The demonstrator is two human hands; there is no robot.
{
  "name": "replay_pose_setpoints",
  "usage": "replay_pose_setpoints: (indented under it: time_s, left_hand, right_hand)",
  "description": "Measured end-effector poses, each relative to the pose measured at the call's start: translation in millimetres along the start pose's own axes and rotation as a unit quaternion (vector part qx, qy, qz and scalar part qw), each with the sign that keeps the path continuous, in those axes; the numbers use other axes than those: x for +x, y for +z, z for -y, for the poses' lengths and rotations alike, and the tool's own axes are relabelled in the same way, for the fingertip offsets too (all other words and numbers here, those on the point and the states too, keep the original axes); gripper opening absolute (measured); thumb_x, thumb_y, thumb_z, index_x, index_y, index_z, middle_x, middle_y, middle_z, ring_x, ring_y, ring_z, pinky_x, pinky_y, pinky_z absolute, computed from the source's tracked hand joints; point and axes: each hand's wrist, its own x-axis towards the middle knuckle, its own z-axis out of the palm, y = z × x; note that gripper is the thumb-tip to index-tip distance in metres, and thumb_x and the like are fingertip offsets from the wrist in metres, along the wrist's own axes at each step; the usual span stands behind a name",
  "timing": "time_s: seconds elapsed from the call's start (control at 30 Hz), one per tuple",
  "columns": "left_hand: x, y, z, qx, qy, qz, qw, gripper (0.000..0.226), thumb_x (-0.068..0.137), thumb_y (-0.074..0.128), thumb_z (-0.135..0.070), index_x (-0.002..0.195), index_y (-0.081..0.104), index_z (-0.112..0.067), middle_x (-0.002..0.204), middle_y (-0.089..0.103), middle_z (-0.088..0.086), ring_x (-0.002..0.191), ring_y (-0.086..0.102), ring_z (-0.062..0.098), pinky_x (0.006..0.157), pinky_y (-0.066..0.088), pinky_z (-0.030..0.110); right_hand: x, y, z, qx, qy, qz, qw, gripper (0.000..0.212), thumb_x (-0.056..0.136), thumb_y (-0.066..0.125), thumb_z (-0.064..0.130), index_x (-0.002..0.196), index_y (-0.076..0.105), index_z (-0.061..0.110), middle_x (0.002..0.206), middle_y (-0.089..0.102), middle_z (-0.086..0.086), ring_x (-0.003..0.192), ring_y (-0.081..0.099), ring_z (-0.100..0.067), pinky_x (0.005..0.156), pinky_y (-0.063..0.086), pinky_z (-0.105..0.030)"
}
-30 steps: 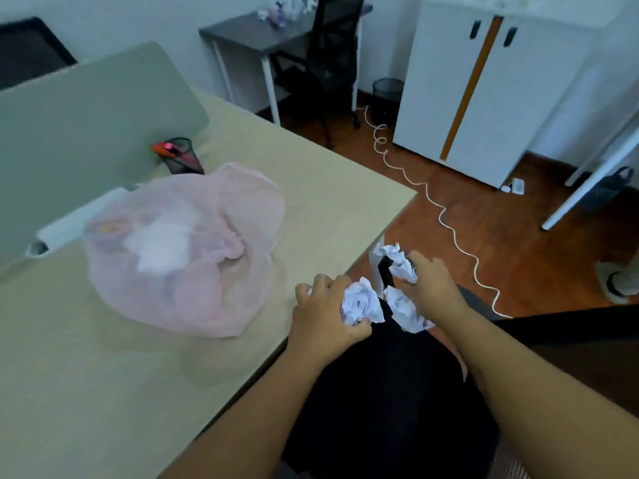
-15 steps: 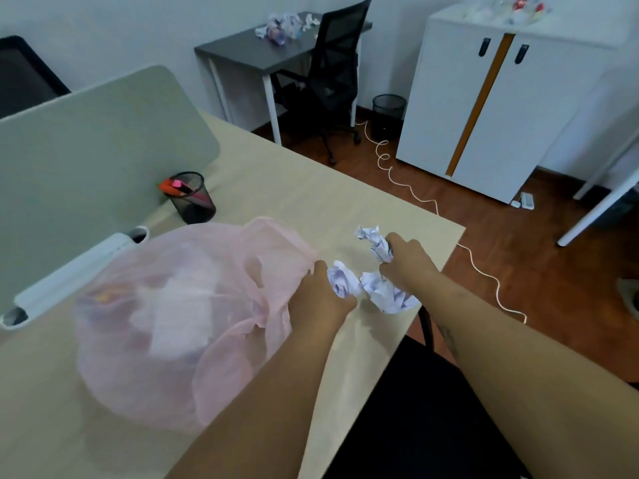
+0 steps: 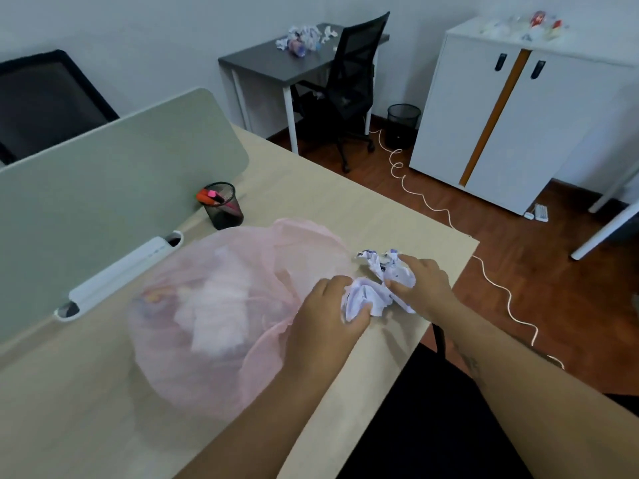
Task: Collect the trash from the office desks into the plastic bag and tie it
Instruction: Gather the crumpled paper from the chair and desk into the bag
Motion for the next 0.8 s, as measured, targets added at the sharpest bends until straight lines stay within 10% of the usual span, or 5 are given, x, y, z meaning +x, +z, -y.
replay_pose_setpoints:
  time_s: [0.13, 0.33, 0.5, 0.8]
  left_hand:
    - [-14.9, -27.7, 19.9, 0.110, -0.092, -0.129, 0.981, 0.028, 0.087, 0.068, -0.034, 0.111, 0.061, -0.021, 0.105, 0.059, -0.003, 0.100, 0.049, 0.023, 0.078, 0.048, 0.037]
    - [-35.5, -37.0, 64.7, 0.283, -0.293, 0.034, 0.913, 0.059, 0.086, 0.058, -0.057, 0.134, 0.046, -0.025, 0.129, 0.048, 0.005, 0.117, 0.042, 0.032, 0.088, 0.043, 0.039]
    - [-42.5, -44.1, 74.3, 0.203, -0.289, -0.076, 0.932, 0.013, 0.100, 0.043, -0.023, 0.098, 0.051, -0.014, 0.085, 0.057, 0.005, 0.076, 0.054, 0.030, 0.066, 0.044, 0.035]
    - [-66.3, -137.8, 79.5, -0.034, -0.315, -0.268, 0.910, 0.016, 0.097, 0.052, -0.034, 0.101, 0.054, -0.019, 0.091, 0.057, 0.001, 0.087, 0.053, 0.026, 0.068, 0.037, 0.032]
  right_hand:
    - [-19.8, -6.2, -14.0, -0.028, -0.005, 0.007, 1.000, 0.065, 0.085, 0.068, 0.043, 0.142, 0.041, 0.032, 0.139, 0.041, -0.012, 0.132, 0.034, -0.034, 0.106, 0.028, -0.038]
    - [-38.3, 21.4, -11.0, -0.200, -0.173, -0.048, 0.963, 0.074, 0.062, 0.074, 0.047, 0.132, 0.058, 0.029, 0.134, 0.054, -0.017, 0.119, 0.050, -0.047, 0.095, 0.044, -0.055]
    - [-34.3, 60.4, 14.9, -0.247, -0.231, -0.016, 0.941, 0.064, 0.070, 0.074, 0.042, 0.129, 0.055, 0.025, 0.144, 0.042, -0.014, 0.128, 0.042, -0.038, 0.094, 0.039, -0.047]
    - [-64.1, 95.2, 20.5, -0.155, -0.150, -0.031, 0.976, 0.055, 0.071, 0.074, 0.035, 0.120, 0.052, 0.028, 0.118, 0.039, -0.010, 0.098, 0.048, -0.036, 0.068, 0.052, -0.039]
